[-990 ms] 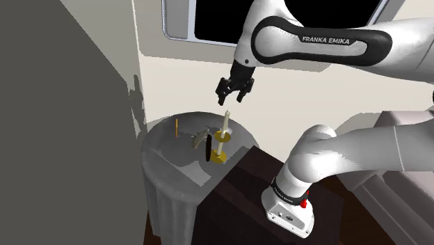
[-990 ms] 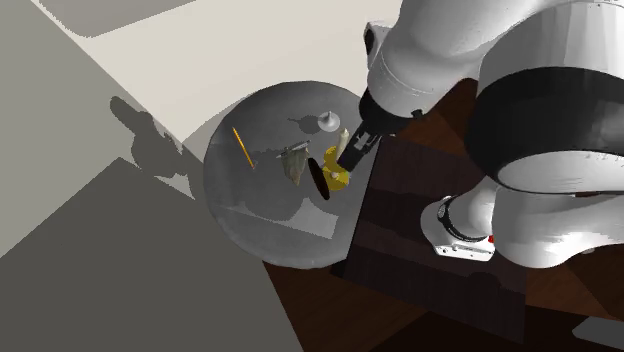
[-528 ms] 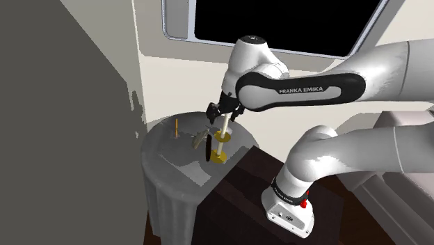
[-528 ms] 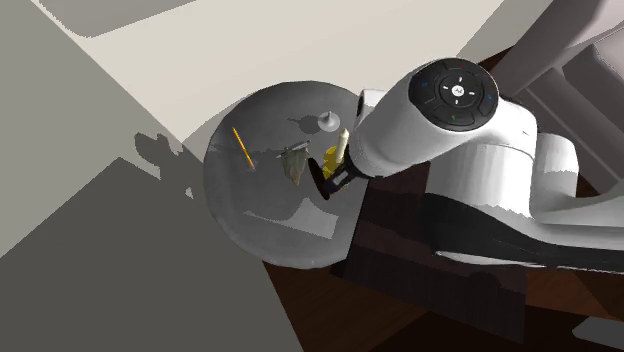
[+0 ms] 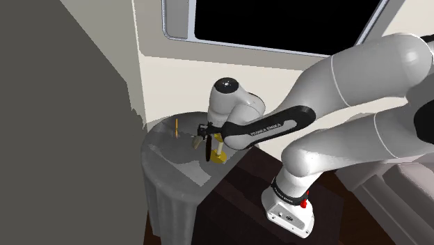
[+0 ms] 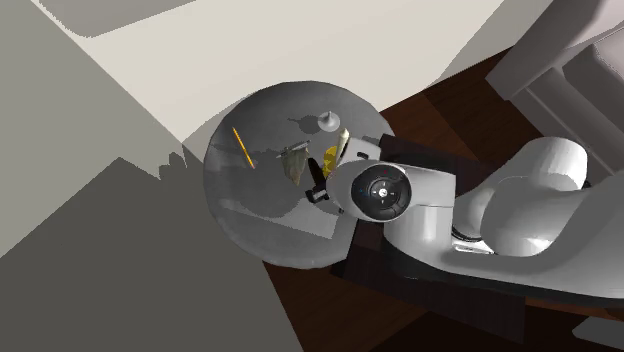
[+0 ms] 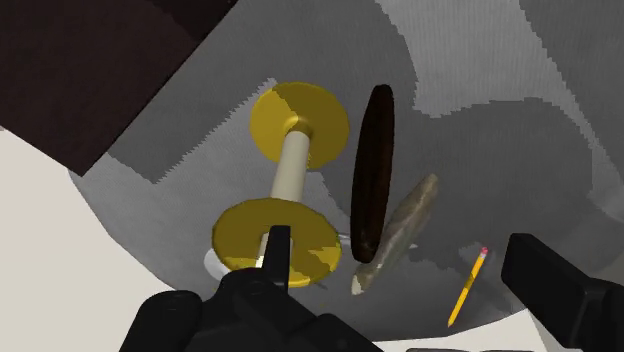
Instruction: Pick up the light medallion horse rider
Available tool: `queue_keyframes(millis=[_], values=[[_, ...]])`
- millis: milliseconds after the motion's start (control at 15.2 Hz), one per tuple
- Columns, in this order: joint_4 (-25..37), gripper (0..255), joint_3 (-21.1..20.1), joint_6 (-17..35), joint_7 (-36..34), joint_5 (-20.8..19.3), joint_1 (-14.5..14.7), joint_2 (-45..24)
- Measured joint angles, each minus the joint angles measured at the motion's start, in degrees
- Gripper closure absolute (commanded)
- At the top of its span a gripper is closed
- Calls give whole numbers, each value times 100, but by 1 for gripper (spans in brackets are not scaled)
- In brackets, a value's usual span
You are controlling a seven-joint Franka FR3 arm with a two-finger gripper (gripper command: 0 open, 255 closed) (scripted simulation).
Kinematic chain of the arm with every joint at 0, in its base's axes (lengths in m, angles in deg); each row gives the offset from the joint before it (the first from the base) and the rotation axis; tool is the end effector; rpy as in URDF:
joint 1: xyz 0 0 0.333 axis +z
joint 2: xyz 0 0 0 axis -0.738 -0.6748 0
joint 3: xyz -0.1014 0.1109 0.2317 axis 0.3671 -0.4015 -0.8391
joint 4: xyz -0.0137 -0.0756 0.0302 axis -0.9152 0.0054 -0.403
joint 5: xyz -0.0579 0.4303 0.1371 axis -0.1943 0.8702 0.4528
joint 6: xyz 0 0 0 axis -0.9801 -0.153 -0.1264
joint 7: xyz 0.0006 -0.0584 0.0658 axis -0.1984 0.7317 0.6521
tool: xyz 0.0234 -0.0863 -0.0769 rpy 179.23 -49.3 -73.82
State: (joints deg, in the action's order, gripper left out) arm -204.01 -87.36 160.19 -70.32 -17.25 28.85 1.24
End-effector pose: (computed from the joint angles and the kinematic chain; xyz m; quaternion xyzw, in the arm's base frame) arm 0.3954 0.0691 0.2293 0.9102 -0.3711 0.1536 0.1011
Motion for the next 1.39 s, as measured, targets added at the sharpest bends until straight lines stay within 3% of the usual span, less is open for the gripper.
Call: queue_keyframes(millis=[330, 792, 858, 1386], values=[[125, 0, -2097, 966, -1974, -1011, -2011, -857], [201, 0, -3824, 1656, -2865, -1756, -3840, -1242], [209, 255, -3971, 1704, -2916, -1796, -3990, -1255], [212, 255, -4095, 1758, -2964, -1829, -4104, -1265]])
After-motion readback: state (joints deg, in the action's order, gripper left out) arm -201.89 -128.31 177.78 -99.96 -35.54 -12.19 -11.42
